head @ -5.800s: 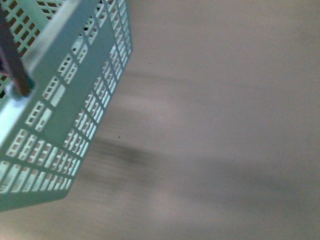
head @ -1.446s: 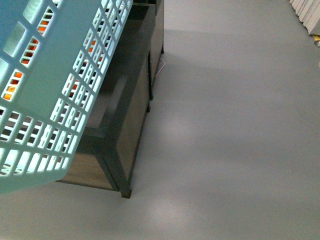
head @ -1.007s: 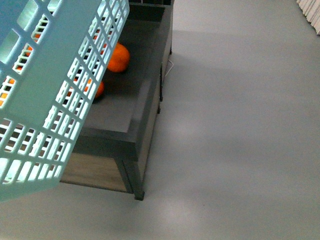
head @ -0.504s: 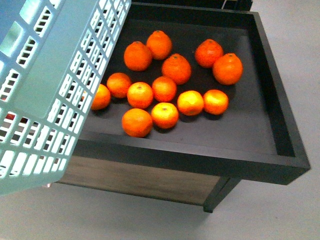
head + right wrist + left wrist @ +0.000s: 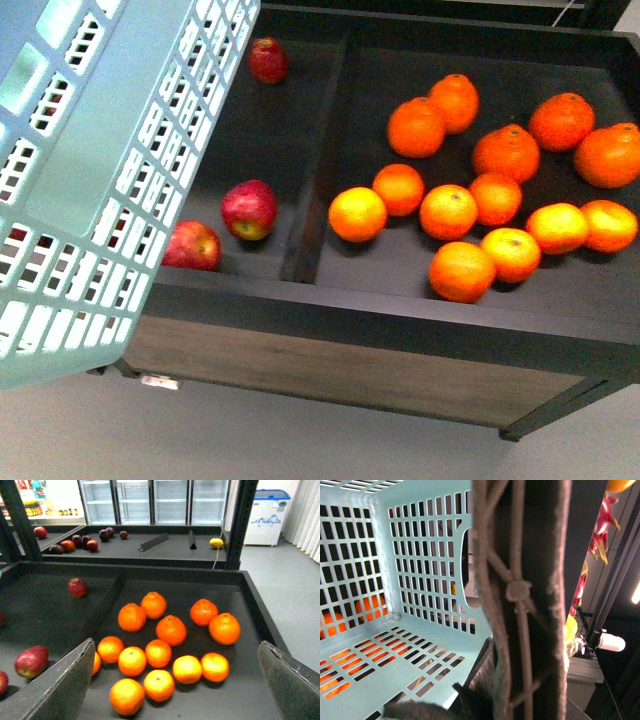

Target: Pick lemon and mango into basket

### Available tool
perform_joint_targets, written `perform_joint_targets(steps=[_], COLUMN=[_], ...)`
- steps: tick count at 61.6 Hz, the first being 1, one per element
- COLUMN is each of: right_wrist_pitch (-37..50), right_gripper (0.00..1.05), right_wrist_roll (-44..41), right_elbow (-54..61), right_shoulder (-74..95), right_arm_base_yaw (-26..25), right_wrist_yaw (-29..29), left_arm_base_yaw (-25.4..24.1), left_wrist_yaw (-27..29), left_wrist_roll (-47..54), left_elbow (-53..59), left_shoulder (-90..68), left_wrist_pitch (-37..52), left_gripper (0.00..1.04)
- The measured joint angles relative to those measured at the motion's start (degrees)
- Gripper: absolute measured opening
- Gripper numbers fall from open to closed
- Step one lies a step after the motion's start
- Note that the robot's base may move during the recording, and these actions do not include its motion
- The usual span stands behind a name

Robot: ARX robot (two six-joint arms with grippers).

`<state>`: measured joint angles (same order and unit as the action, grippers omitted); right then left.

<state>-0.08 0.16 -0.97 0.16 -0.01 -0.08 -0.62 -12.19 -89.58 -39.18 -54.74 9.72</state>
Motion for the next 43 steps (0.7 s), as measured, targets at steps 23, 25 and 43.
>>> perform_joint_targets(steps=[23, 25, 43], right_wrist_pitch=[0.0, 0.0, 0.0], right_gripper=[0.96, 0.96, 0.96], right_wrist_roll=[0.0, 0.0, -0.02], right_elbow=[0.0, 0.0, 0.0], right_shoulder=[-0.02, 0.02, 0.0], right_arm_base_yaw=[0.02, 0.02, 0.02], right_wrist_yaw=[0.17, 0.11, 0.17], left_arm_base_yaw=[-0.02, -0.02, -0.02], left_wrist_yaw=[0.02, 0.0, 0.0], left_wrist_roll=[0.0, 0.0, 0.02], left_elbow=[0.0, 0.0, 0.0], left_shoulder=[0.0, 0.0, 0.0], left_wrist_pitch=[0.0, 0.0, 0.0], left_gripper=[0.05, 0.05, 0.05])
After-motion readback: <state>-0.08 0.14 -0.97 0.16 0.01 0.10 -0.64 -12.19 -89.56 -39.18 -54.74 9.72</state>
